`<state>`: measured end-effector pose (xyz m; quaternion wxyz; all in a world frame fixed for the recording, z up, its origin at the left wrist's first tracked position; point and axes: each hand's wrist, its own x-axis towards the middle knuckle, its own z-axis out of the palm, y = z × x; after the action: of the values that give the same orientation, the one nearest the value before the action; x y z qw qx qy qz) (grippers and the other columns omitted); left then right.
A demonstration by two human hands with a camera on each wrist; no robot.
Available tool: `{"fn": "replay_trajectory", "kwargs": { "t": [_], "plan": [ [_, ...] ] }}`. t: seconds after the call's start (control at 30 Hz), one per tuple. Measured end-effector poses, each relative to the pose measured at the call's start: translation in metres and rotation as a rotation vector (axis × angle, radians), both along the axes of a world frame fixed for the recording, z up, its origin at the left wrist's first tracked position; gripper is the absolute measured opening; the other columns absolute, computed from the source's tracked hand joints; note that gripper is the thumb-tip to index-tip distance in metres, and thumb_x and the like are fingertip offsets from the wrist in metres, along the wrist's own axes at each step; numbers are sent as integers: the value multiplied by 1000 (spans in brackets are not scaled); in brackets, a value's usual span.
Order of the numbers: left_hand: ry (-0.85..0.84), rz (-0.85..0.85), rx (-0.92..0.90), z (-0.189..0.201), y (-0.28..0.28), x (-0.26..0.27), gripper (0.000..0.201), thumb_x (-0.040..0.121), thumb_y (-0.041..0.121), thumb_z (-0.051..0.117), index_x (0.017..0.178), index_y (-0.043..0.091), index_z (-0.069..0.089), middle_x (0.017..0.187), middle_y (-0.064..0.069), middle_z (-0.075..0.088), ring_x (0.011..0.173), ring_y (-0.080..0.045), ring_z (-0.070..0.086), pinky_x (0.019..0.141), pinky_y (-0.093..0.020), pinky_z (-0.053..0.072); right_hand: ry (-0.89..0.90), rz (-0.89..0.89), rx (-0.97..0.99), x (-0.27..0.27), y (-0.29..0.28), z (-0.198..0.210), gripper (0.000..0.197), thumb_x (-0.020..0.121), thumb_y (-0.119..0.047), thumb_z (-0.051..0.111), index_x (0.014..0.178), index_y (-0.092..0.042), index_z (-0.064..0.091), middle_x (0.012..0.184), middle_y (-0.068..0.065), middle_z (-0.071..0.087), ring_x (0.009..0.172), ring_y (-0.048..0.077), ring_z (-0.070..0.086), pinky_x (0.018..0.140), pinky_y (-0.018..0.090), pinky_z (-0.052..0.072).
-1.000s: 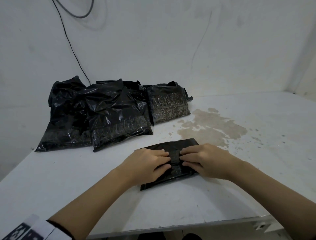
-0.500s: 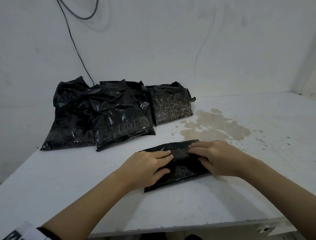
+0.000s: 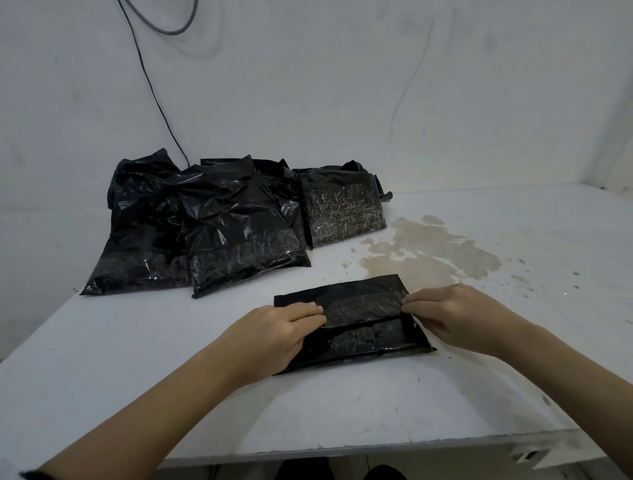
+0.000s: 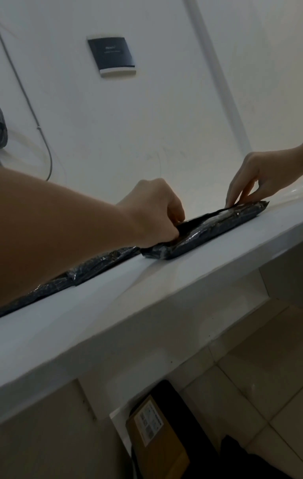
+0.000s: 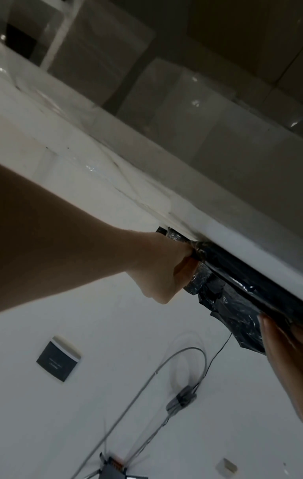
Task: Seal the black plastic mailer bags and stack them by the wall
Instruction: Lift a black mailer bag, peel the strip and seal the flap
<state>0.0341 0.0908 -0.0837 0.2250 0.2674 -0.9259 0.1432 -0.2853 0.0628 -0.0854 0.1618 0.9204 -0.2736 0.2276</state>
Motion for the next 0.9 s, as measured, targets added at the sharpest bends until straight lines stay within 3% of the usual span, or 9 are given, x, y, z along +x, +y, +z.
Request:
{"fn": "replay_trajectory", "kwargs": {
  "t": [0.1,0.17,0.3,0.4,0.47,0.57,0.73,0.9],
  "plan": [
    [20,9,-42,1,3,5,27,83,16,51,95,15,76,99,2,73,89,-13,71,49,-24,56,4,-8,-60,1,2,-3,19,67,-6,68,83,-10,77,81,2,72,56,19,67,42,27,52],
    [15,30,-47,0,3,10,28,83,17,51,93,17,77,98,4,73,86,-12,72,47,-25,55,12,-6,-125,3,5,-2,17,65,-6,68,79,-11,76,79,2,71,59,19,67,38,27,50],
    [2,46,39,0,2,17,33,82,18,47,99,18,75,97,2,71,66,-14,69,43,-25,52,50,29,-151,12,9,-1,10,68,-4,67,74,-10,73,75,2,67,68,20,68,39,26,48],
    [24,57,72,0,1,23,35,79,19,45,95,21,77,94,7,74,83,-9,71,51,-24,56,59,36,-134,14,12,-5,17,80,-8,56,76,-10,73,75,2,67,62,20,64,39,24,45],
    [46,50,89,1,0,27,35,80,18,45,93,22,77,92,8,75,85,-7,70,52,-24,56,51,35,-133,15,13,-8,22,82,-10,51,77,-9,72,76,3,66,62,21,64,39,27,46],
    [99,32,96,-4,-2,31,32,81,15,47,93,19,77,89,7,74,77,-10,70,51,-25,55,46,31,-151,18,15,-10,13,74,1,60,76,-8,70,77,4,65,65,23,64,37,32,46],
    [221,23,74,-12,-3,33,22,84,12,50,100,24,59,89,6,69,72,-11,65,50,-27,53,28,50,-171,24,20,-6,24,62,12,73,76,-8,70,77,4,65,69,23,64,38,31,46],
    [191,17,28,-13,-3,35,22,84,10,49,98,26,55,89,8,66,69,-11,65,47,-27,51,-12,36,-166,32,22,-6,25,58,16,70,67,-7,64,74,5,62,67,25,63,36,31,43]
  ]
}}
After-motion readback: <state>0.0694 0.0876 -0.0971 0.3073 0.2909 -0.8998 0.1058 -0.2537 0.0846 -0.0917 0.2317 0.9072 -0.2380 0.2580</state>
